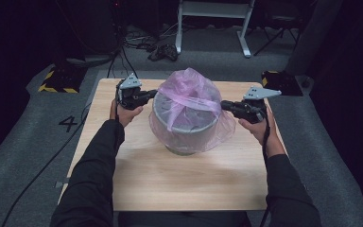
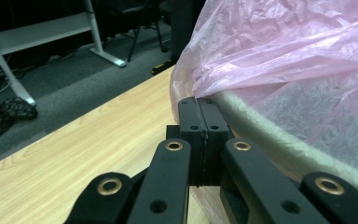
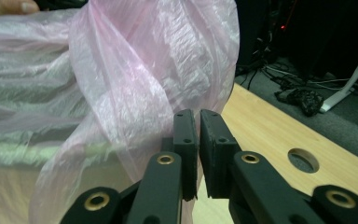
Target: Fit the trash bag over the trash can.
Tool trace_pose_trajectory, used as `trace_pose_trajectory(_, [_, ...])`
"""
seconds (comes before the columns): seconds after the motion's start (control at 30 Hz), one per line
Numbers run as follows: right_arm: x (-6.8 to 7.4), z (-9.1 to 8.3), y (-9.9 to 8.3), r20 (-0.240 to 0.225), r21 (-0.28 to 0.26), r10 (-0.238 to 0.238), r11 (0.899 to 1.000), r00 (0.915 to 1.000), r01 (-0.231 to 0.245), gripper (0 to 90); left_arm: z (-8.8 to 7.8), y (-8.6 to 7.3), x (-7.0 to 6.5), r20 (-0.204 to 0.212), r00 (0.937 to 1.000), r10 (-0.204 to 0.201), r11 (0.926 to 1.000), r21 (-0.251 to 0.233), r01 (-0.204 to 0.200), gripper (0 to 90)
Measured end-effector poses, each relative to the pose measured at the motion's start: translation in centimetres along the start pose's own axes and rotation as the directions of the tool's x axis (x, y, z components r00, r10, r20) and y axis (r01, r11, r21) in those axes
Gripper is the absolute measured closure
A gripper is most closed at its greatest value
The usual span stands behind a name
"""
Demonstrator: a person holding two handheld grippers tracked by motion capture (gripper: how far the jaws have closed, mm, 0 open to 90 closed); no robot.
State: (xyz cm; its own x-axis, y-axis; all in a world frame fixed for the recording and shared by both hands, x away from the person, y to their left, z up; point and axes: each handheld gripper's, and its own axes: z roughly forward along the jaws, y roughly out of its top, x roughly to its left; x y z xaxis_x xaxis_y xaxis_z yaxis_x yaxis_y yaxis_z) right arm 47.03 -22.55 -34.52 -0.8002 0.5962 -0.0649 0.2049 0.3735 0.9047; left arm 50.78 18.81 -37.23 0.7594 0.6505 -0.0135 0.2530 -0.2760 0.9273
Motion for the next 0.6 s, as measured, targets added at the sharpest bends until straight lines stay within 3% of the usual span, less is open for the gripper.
trace_pose_trajectory(0.17, [0.8, -1.0, -0.5, -0.059, 0.002, -0.012, 1.0, 0.9982, 0.012, 87.3, -1.7, -0.3, -1.3, 0.031, 0.998, 0.054, 0.9984, 0.013, -0.055, 90.0])
trace_pose_trajectory(0.27, [1.1, -1.5, -0.6, -0.072, 0.006, -0.029, 1.0, 0.997, 0.029, 82.3, -2.7, -0.2, -1.9, 0.029, 0.9958, 0.087, 0.996, 0.02, -0.088, 90.0])
trace_pose_trajectory(0.33, [1.3, -2.0, -0.7, -0.083, -0.007, -0.033, 0.999, 0.996, 0.033, 75.0, -3.5, -0.2, -1.9, 0.01, 0.9963, 0.086, 0.9963, 0.008, -0.086, 86.3])
trace_pose_trajectory(0.4, [1.6, -2.6, -0.7, -0.09, -0.027, -0.036, 0.999, 0.9953, 0.034, 59.0, -4.4, -0.2, -1.8, -0.007, 0.9969, 0.078, 0.9968, -0.015, -0.078, 78.1])
trace_pose_trajectory(0.5, [1.8, -3.5, -0.9, -0.119, -0.054, -0.042, 0.998, 0.992, 0.036, 43.0, -5.8, -0.1, -1.8, -0.015, 0.9968, 0.079, 0.9959, -0.043, -0.079, 66.1])
trace_pose_trajectory(0.6, [1.9, -3.8, -1.0, -0.17, -0.05, -0.05, 0.998, 0.9842, 0.042, 35.1, -6.5, 0.2, -2.0, 0.029, 0.995, 0.096, 0.9939, -0.057, -0.094, 59.2])
